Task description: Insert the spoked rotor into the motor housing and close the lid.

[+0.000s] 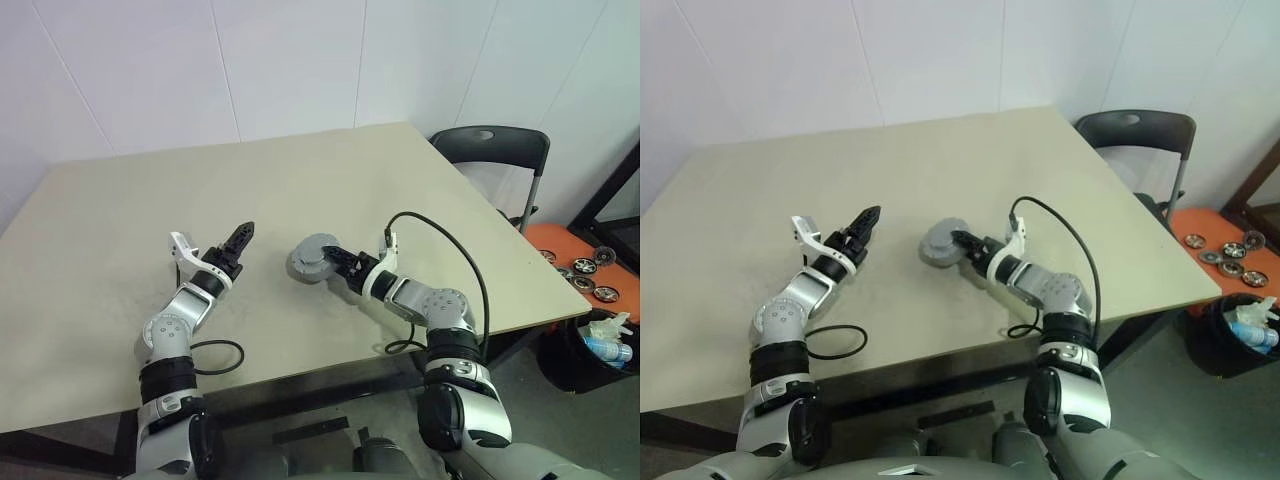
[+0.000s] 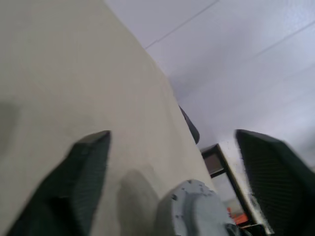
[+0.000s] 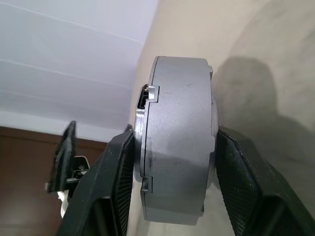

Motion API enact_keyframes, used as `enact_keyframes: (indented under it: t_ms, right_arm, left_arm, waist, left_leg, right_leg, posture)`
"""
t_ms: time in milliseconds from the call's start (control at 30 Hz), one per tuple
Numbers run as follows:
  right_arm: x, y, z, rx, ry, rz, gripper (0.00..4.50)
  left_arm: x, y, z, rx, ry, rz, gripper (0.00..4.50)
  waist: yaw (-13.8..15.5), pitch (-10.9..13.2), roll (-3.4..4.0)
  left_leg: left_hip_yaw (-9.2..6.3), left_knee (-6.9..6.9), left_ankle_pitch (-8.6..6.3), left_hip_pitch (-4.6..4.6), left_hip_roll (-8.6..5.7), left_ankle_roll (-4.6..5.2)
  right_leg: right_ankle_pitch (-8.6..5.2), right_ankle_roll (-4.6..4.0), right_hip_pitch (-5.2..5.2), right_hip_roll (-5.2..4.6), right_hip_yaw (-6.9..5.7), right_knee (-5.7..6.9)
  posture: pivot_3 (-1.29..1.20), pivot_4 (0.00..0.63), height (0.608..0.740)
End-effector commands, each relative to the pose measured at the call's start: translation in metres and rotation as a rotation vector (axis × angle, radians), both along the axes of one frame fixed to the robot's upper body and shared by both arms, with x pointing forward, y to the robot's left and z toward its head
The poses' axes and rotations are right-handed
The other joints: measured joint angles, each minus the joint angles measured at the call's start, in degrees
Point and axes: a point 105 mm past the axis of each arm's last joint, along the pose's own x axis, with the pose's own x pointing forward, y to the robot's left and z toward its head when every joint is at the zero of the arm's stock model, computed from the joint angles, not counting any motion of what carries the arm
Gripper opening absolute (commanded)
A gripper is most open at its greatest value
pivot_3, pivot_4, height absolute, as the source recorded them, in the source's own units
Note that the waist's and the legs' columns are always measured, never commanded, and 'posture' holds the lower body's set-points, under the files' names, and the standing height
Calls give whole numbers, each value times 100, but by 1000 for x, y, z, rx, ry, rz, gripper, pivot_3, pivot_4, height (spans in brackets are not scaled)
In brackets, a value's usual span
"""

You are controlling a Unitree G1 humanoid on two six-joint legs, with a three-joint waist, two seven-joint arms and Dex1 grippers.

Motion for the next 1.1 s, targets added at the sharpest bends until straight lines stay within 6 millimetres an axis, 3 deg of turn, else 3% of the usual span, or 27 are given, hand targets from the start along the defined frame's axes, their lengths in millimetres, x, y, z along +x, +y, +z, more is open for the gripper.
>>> enact_keyframes:
  t_ms: [33,500,867,1100]
  right_arm:
    - [10,20,31,55,-124,30,2130]
    - [10,30,51,166,-197,63,2130]
    - [6,31,51,184,-203,86,2130]
    - [5,33,50,184,-199,94,2130]
  left_arm:
    - [-1,-12,23,-146,-39,-46,4475]
    - [-14,-44,7,-265,99,-187,4475]
    - [-5,-58,-6,-256,144,-217,4475]
    - [8,-70,-3,-301,120,-239,4475]
  waist:
    - [-11,0,0]
    - [-18,0,-1]
    - [-18,0,-1]
    - [-19,0,-1]
  left_leg:
    - [2,0,0,1,0,0]
    - [8,0,1,1,0,-2]
    - [14,0,1,2,-7,-2]
    - [15,1,1,1,-9,-2]
  right_leg:
    - [0,0,0,0,2,0]
    - [1,-2,-4,4,8,2]
    - [2,-4,-4,4,14,2]
    - [2,-4,-5,4,14,2]
  posture:
    - [0,0,740]
    - [0,0,740]
    - [0,0,740]
    - [0,0,740]
